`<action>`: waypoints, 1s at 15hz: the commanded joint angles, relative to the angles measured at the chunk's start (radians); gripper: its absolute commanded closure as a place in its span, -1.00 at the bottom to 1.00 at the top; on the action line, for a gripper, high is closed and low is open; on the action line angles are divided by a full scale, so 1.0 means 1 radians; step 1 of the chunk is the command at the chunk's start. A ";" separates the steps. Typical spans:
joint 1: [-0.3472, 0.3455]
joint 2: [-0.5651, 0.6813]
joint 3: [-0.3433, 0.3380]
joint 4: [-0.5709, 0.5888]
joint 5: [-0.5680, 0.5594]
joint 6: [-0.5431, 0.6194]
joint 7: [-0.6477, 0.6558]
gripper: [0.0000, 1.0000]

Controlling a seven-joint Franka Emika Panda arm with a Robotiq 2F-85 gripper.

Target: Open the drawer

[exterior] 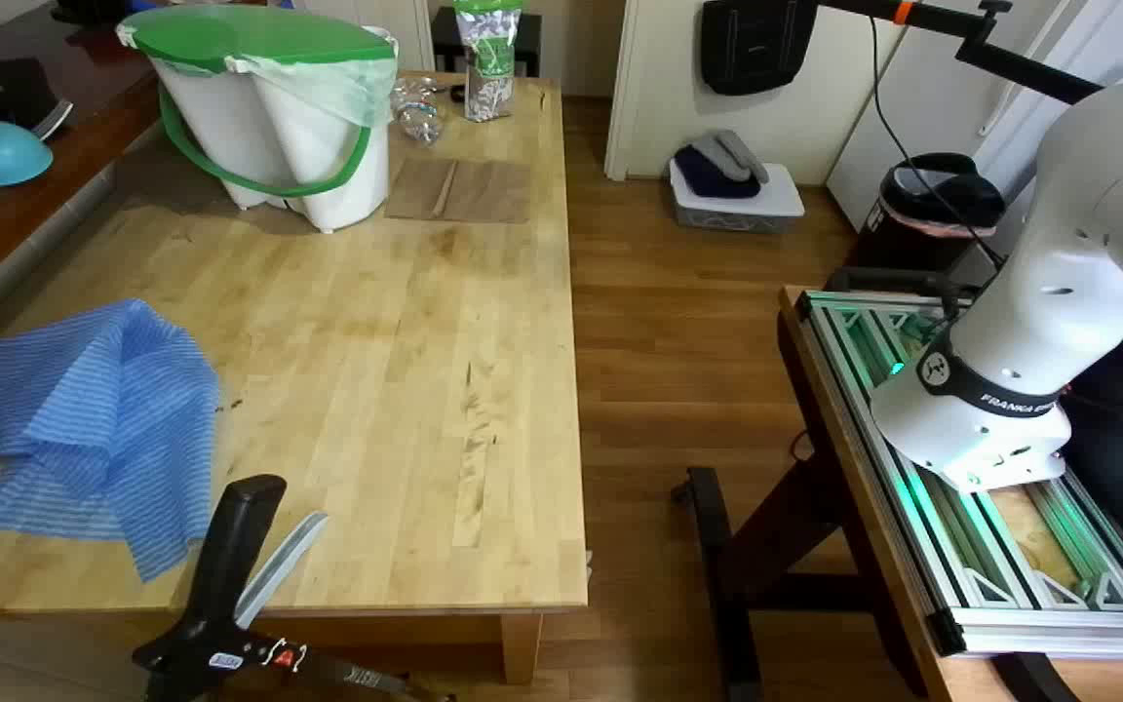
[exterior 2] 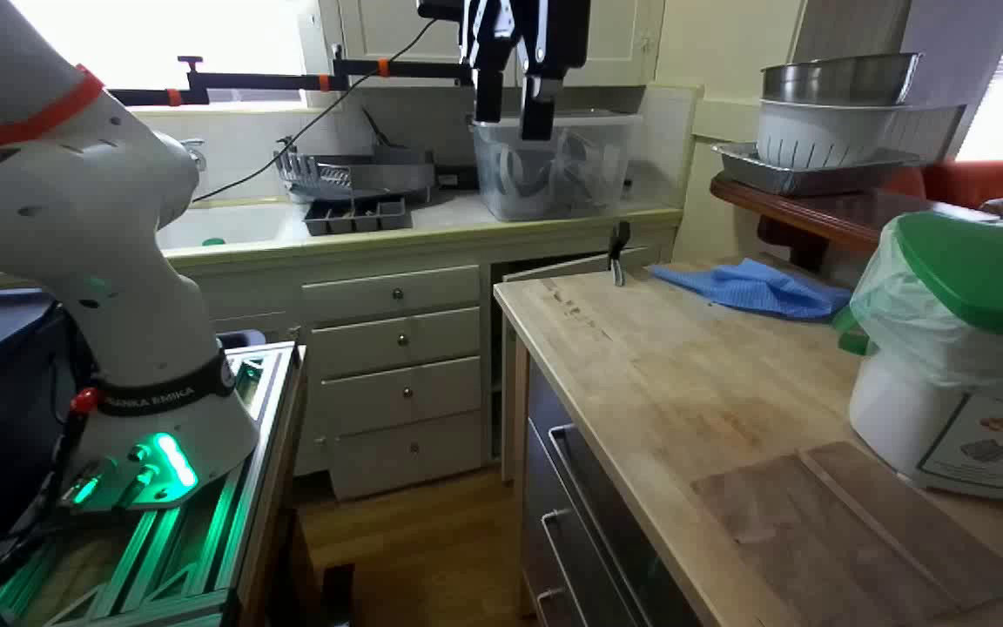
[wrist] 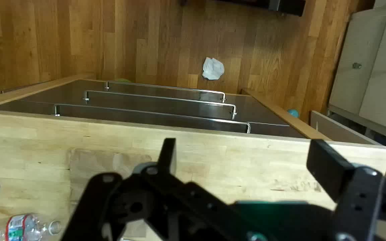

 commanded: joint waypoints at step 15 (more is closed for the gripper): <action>-0.121 0.193 -0.244 -0.058 0.311 0.059 -0.117 -1.00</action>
